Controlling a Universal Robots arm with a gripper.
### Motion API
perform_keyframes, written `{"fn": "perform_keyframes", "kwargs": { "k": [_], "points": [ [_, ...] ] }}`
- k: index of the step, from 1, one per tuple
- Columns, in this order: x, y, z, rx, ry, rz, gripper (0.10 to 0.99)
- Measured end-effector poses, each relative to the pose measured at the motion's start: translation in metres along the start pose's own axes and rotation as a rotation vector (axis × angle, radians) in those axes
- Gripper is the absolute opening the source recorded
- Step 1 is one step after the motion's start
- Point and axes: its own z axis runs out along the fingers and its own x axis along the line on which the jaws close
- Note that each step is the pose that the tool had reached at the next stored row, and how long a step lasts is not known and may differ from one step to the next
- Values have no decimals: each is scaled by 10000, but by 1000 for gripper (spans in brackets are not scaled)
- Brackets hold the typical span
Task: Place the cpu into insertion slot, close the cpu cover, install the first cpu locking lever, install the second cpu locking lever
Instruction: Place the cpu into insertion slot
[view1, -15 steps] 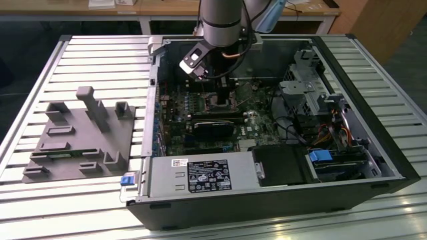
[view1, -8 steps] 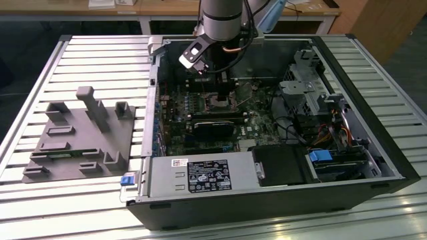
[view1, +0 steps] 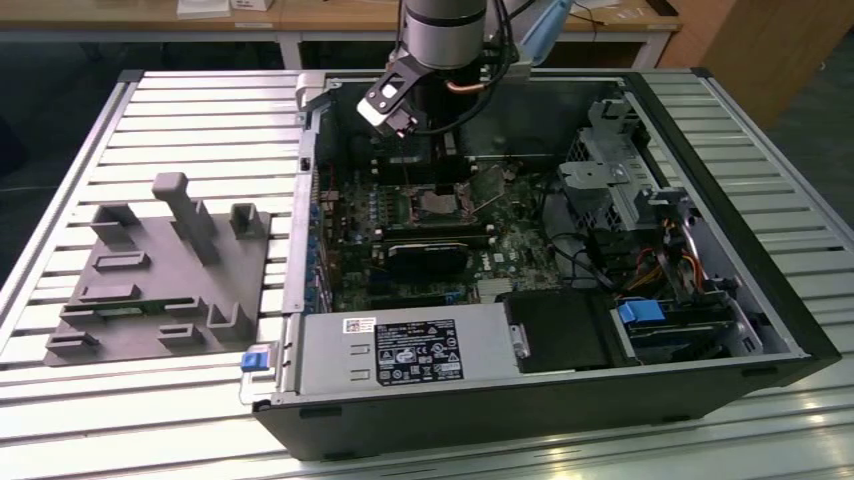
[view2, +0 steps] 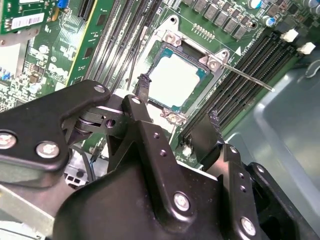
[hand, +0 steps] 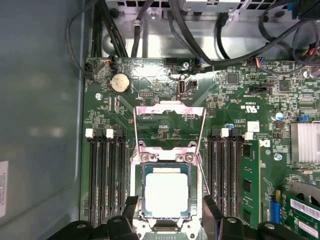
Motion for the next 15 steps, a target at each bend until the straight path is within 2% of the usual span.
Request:
{"fn": "perform_keyframes", "kwargs": {
  "k": [3, 12, 14, 15],
  "points": [
    [0, 2, -25, -1, -6, 0, 612],
    [0, 2, -26, 0, -8, 0, 596],
    [0, 2, -25, 0, -8, 0, 475],
    [0, 2, -25, 0, -7, 0, 475]
  ]
}}
